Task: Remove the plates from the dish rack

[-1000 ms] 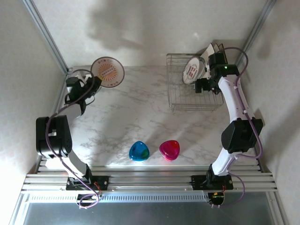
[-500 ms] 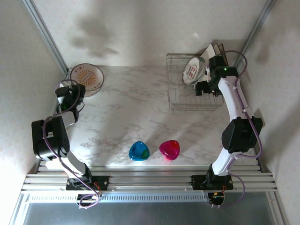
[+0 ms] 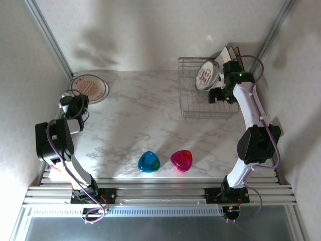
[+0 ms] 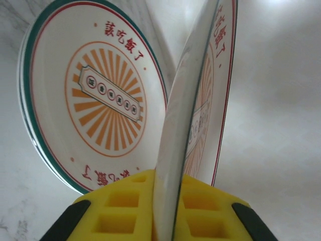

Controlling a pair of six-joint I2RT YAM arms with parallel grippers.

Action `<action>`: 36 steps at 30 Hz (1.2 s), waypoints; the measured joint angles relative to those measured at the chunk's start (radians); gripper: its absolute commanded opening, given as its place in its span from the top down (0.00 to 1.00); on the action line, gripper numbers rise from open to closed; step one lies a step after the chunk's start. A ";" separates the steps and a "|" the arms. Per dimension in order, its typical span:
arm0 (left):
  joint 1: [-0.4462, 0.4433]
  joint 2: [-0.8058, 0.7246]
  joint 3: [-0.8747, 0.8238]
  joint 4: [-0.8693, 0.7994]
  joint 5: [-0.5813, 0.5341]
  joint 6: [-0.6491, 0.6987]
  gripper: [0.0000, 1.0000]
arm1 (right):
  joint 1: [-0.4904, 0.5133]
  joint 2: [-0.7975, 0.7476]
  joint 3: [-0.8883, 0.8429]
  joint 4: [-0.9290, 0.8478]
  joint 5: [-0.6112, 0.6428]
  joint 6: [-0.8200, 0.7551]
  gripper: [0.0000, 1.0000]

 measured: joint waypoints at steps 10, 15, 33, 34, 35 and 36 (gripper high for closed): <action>0.000 0.090 0.059 -0.021 -0.002 0.002 1.00 | 0.000 0.000 -0.012 0.002 -0.007 0.000 0.01; 0.001 0.124 0.084 -0.024 -0.002 0.002 1.00 | 0.000 0.000 -0.013 0.003 -0.008 0.000 0.01; 0.001 0.227 0.162 -0.037 -0.002 0.002 1.00 | 0.000 0.000 -0.013 0.003 -0.010 0.000 0.01; 0.001 0.232 0.166 -0.037 -0.002 0.002 1.00 | 0.000 0.000 -0.013 0.003 -0.010 0.000 0.01; 0.001 0.236 0.169 -0.037 -0.002 0.002 1.00 | 0.000 0.000 -0.013 0.003 -0.010 0.000 0.01; 0.001 0.241 0.174 -0.039 -0.002 0.001 1.00 | 0.000 0.000 -0.011 0.003 -0.010 0.000 0.01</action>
